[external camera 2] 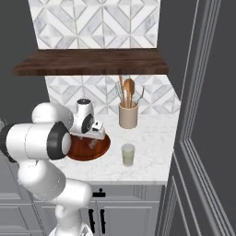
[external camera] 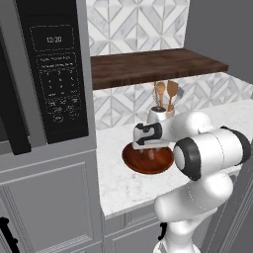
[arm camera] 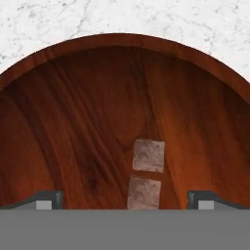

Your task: Grab a lemon wedge from the fridge and one ice cube from the ice bowl, and put them in the glass of lemonade.

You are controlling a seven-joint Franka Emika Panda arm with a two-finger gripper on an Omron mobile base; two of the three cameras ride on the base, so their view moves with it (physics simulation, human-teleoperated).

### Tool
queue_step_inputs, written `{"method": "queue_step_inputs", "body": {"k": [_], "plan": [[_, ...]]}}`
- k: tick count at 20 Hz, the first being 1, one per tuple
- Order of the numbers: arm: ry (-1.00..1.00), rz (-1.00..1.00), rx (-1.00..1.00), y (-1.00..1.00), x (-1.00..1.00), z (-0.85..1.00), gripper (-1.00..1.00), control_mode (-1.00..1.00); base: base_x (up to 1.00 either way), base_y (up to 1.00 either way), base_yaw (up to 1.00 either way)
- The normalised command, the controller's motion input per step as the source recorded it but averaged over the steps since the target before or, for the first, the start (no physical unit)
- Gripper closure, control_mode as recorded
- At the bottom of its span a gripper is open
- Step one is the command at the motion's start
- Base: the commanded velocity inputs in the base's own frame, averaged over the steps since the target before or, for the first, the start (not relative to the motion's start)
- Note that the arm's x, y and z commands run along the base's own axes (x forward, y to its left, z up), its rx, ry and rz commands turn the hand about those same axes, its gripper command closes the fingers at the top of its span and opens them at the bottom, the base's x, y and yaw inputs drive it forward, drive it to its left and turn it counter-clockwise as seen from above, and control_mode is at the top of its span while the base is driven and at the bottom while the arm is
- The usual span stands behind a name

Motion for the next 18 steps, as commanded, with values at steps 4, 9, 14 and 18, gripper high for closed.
{"method": "queue_step_inputs", "body": {"k": [4,9,14,18], "plan": [[0.00,-0.02,0.00,-0.01,0.15,-0.20,-1.00,-1.00,0.00,0.00,0.00],[0.00,0.00,0.00,0.01,-0.18,-0.41,-1.00,-1.00,0.00,0.00,0.00],[-0.03,0.00,0.00,0.00,-0.26,-0.12,-1.00,-1.00,0.00,0.00,0.00],[-0.05,0.00,0.00,0.00,-0.19,0.00,-1.00,-1.00,0.00,0.00,0.00]]}}
